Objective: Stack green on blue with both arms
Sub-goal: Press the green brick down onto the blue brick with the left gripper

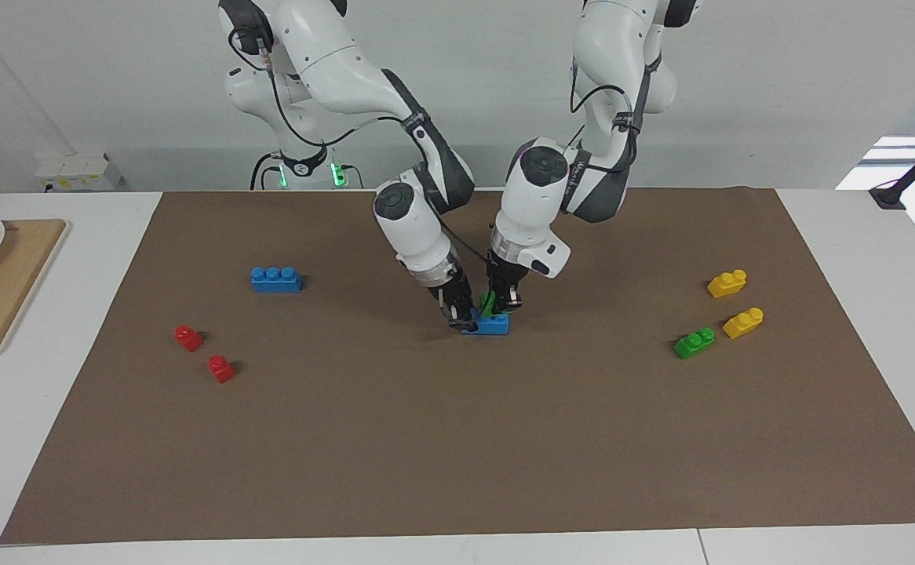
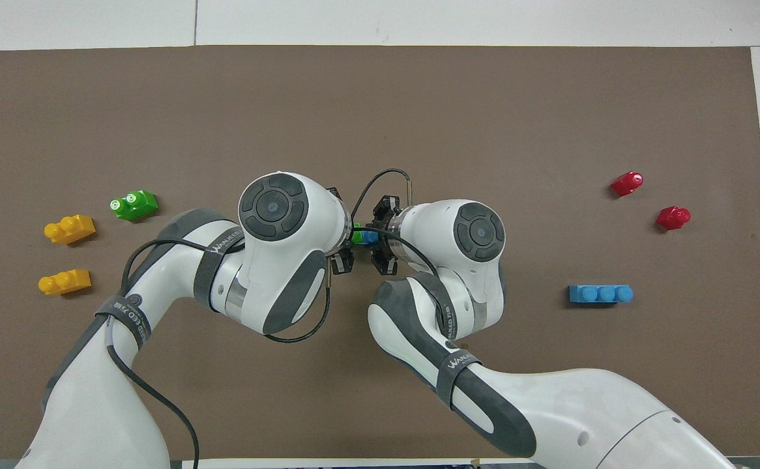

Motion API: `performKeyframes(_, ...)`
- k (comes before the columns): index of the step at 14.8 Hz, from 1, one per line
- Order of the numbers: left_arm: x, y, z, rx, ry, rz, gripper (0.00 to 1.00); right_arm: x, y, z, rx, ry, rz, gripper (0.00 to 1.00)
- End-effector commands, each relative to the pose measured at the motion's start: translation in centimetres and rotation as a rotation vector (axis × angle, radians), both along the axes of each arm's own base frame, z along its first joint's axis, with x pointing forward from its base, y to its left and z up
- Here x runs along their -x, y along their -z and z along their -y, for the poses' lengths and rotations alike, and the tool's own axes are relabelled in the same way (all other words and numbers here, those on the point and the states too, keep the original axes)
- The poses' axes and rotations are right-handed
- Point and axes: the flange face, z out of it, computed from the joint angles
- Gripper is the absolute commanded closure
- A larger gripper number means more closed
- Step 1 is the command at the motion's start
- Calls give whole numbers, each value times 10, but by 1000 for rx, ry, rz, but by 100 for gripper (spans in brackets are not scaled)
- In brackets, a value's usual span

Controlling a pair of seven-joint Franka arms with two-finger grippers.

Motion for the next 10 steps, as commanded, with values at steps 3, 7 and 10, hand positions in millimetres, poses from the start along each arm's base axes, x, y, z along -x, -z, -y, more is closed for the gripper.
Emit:
performKeyframes(3, 3, 9, -2, -3, 84, 16, 100, 2, 18, 8, 20, 17, 6, 100)
performKeyframes(7, 1, 7, 0, 6, 98, 38, 100, -1, 18, 11, 17, 20, 21, 100)
performKeyframes(10, 0, 7, 0, 12, 127, 58, 100, -1, 18, 12, 17, 22, 21, 100)
